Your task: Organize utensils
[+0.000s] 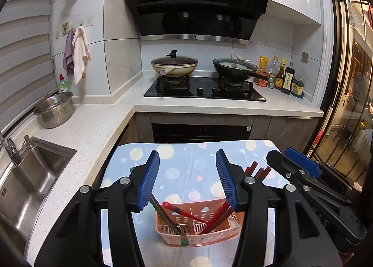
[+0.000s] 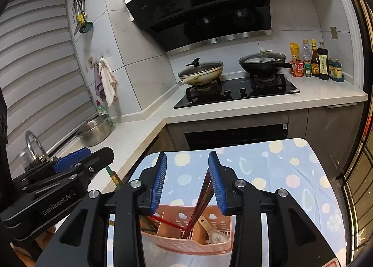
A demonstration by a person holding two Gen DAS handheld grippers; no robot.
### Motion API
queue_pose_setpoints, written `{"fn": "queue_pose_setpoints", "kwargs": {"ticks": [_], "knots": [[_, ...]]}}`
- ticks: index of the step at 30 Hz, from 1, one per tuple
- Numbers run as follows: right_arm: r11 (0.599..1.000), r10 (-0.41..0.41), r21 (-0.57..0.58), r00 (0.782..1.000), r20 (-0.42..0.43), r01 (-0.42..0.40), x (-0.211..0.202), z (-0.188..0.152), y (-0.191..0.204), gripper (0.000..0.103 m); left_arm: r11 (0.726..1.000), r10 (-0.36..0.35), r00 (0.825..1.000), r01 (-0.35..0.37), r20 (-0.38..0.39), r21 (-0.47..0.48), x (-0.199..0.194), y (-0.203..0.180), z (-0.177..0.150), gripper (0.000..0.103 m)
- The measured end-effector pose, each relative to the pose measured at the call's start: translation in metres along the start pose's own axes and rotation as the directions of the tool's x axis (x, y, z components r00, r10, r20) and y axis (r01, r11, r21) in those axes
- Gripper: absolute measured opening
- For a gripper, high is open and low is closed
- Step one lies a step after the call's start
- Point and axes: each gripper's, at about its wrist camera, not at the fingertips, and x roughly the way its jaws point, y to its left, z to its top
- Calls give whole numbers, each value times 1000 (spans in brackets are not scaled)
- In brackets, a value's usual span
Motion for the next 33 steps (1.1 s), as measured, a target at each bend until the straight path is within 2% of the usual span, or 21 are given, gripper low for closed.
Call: {"fn": "queue_pose_setpoints", "kwargs": {"ticks": [4,7,13,18,24,29,33], "knots": [[1000,2,-3,1000,0,-2,-2,0,2,39,1000,2,1000,-2,0,1,-1,0,0,48],[1000,1,-6,1000,4,-1,-6,-1,3,46,1000,7,1000,-7,6,2,-4,2,-1,54],[1000,-12,-10,1000,10,13,-16,-5,5,52,1000,18,1000,-18,14,2,-16,2,-5,58],[1000,-25,-10,1000,12,26,-31,-12,3,58,1000,31,999,-31,21,3,-27,2,-12,69],[998,-58,-15,998,29,59,-53,-24,4,68,999,34,999,-34,26,5,-41,0,-23,73],[997,-76,-28,997,25,77,-66,-33,6,70,999,47,999,-47,26,1,-51,-1,-33,80],[995,-90,-42,996,15,90,-72,-41,8,71,998,58,998,-58,23,0,-57,-1,-40,80]]}}
